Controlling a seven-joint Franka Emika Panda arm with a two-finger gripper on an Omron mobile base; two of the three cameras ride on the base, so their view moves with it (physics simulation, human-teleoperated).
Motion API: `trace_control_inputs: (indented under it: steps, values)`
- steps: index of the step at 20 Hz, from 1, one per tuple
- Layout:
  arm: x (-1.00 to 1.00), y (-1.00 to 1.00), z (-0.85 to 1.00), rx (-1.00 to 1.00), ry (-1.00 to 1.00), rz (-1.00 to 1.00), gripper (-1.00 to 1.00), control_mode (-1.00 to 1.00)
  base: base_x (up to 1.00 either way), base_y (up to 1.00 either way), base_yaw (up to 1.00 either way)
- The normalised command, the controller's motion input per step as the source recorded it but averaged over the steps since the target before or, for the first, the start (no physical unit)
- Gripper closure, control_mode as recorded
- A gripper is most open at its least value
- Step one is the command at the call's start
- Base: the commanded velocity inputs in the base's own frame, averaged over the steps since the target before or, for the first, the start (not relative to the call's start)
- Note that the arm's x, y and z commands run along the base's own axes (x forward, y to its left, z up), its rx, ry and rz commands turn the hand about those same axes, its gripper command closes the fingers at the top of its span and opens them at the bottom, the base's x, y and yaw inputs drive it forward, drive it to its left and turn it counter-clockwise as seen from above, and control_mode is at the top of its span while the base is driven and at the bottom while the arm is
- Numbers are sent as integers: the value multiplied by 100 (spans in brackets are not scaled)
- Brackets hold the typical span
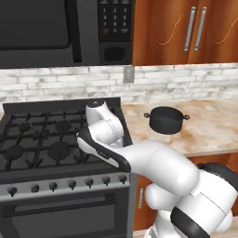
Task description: Turn on the sink faucet. Then move the garlic from the counter to the sink. Turn off the sink. Move the vegetable from the sink to the pot next to the stove. Finally move the pot to the front right burner.
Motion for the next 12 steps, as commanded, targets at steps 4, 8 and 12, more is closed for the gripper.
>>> trace_control_inputs:
  steps: [4,8,12]
  values:
    - [0,0,0,0,0,0,100,100,40,-69,-8]
    - [0,0,0,0,0,0,100,100,50,-14,-13]
    - [0,0,0,0,0,0,100,100,8,33,-15]
